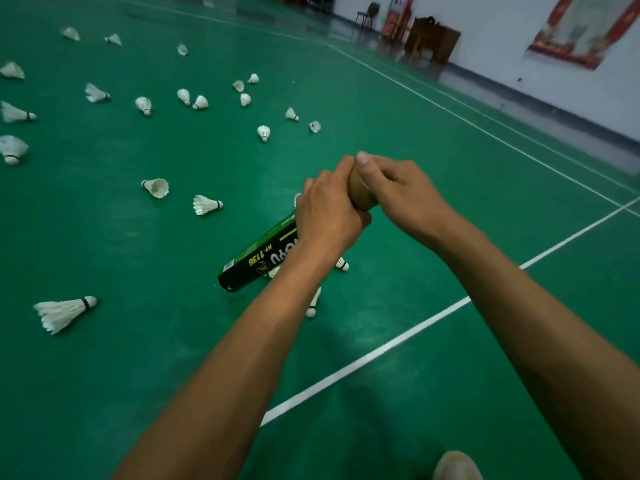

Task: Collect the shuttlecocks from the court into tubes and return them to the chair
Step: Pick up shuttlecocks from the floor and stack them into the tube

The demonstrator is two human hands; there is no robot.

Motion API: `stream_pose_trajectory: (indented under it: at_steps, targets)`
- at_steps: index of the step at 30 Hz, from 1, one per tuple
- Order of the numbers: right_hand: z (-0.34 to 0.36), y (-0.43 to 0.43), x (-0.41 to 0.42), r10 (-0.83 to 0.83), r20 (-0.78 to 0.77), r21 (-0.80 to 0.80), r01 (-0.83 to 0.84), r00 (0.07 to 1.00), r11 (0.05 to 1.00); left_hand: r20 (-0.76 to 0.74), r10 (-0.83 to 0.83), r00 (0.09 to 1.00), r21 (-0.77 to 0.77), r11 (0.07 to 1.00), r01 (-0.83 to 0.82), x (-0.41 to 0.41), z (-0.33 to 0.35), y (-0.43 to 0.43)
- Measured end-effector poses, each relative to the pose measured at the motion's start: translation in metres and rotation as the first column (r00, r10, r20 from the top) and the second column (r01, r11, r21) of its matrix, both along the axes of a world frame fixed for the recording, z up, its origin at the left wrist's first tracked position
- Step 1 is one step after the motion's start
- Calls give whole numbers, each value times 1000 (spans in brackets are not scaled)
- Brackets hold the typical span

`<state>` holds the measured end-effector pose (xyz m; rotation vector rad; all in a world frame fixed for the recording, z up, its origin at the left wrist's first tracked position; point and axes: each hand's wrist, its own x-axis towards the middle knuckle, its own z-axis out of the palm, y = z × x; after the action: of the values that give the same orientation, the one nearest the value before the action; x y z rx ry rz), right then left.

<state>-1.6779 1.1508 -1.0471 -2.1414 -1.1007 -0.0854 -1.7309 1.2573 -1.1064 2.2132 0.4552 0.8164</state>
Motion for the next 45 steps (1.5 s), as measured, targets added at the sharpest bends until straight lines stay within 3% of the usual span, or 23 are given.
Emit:
stream_pose_trajectory:
  at_steps: [2,4,6,8,12,15,20,22,26,31,33,37,42,45]
  targets:
    - [3,16,-8,4,-7,98,-4,1000,995,1,-4,1000,-47,999,4,-9,7,12]
    - [5,33,-15,-91,11,220,86,996,972,8,16,1000,-49,999,-16,-20,13,28]
    - [6,47,-22,-200,55,329,171,978,929,10,65,998,-7,998,-65,-35,15,47]
    - [6,58,-31,-190,139,352,131,972,927,-11,123,992,50,991,-122,-49,13,63]
    - [0,71,-40,103,135,179,-126,985,976,-65,218,974,117,971,-210,-64,11,78]
    - [-3,75,-34,242,26,47,-243,970,969,-68,207,976,70,977,-202,-67,10,80]
    - [-16,89,-30,308,-276,-73,-339,910,938,-119,197,973,156,972,-178,-62,2,73]
    - [-21,94,-28,331,-329,-92,-378,884,921,-122,193,974,143,974,-175,-60,-2,71]
    - [-32,103,-16,388,-377,-106,-455,841,884,-148,222,964,164,967,-197,-59,-13,76]
    - [-37,124,-6,358,-108,117,-346,927,931,-188,340,921,157,937,-313,-65,-11,100]
    - [-27,136,-7,373,-94,126,-360,923,924,-203,385,900,172,919,-354,-71,-9,111]
    - [-27,165,-30,471,-266,-105,-511,841,853,-152,402,903,197,908,-371,-87,-10,123]
    - [-50,196,-51,475,-481,-119,-591,737,798,-133,410,902,196,903,-382,-104,-22,137]
    - [-66,195,-44,483,-455,-64,-569,748,820,-197,408,891,179,909,-377,-98,-37,142]
